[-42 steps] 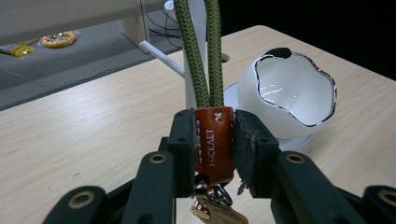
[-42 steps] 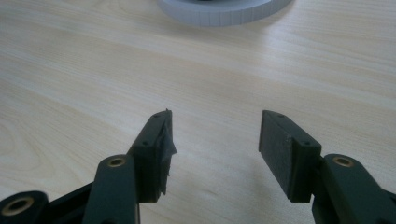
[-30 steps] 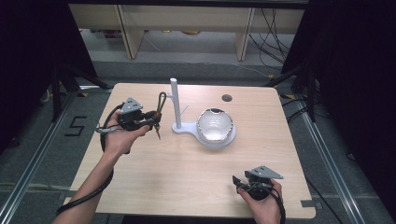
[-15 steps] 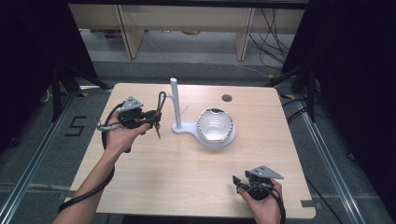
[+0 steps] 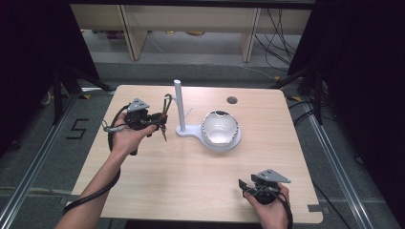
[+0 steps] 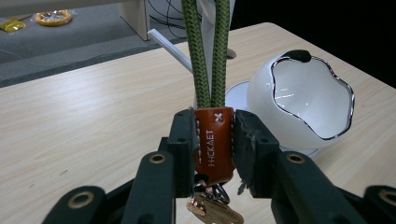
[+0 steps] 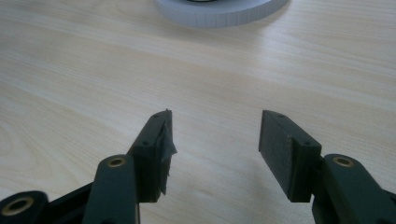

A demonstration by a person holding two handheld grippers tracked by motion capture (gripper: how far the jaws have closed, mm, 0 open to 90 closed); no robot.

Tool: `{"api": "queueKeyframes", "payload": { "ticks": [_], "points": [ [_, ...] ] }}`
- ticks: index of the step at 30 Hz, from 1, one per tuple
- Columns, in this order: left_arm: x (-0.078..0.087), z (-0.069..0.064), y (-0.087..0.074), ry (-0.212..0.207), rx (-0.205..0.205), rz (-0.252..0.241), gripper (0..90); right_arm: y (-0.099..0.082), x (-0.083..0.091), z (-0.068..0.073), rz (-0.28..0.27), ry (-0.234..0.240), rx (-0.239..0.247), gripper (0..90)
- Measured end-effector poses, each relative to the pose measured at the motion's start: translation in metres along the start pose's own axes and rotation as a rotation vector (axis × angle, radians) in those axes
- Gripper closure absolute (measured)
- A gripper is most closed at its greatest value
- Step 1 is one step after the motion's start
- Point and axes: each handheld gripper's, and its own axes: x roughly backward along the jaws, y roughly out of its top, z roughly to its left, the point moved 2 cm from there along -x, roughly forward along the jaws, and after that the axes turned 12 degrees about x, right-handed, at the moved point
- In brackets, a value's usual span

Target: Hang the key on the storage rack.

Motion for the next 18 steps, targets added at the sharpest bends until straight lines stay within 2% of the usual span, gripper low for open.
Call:
{"api": "queueKeyframes", "payload": {
  "ticks": [1, 7, 11, 18],
  "points": [
    [-0.001, 0.0, 0.0, -0.001, 0.006, -0.003, 68.6, 0.0, -0.002, 0.0, -0.016, 0.013, -0.003, 45.6],
    [-0.008, -0.002, -0.001, -0.005, 0.019, 0.002, 68.5, 0.0, -0.001, 0.001, -0.01, 0.004, 0.0, 45.6],
    [-0.012, -0.001, -0.002, -0.008, 0.022, 0.007, 68.4, 0.0, -0.001, 0.0, -0.02, 0.015, 0.001, 45.6],
    [-0.019, 0.0, -0.002, -0.007, 0.038, 0.01, 68.3, 0.001, 0.0, 0.0, -0.004, 0.005, -0.006, 45.6]
  ]
}}
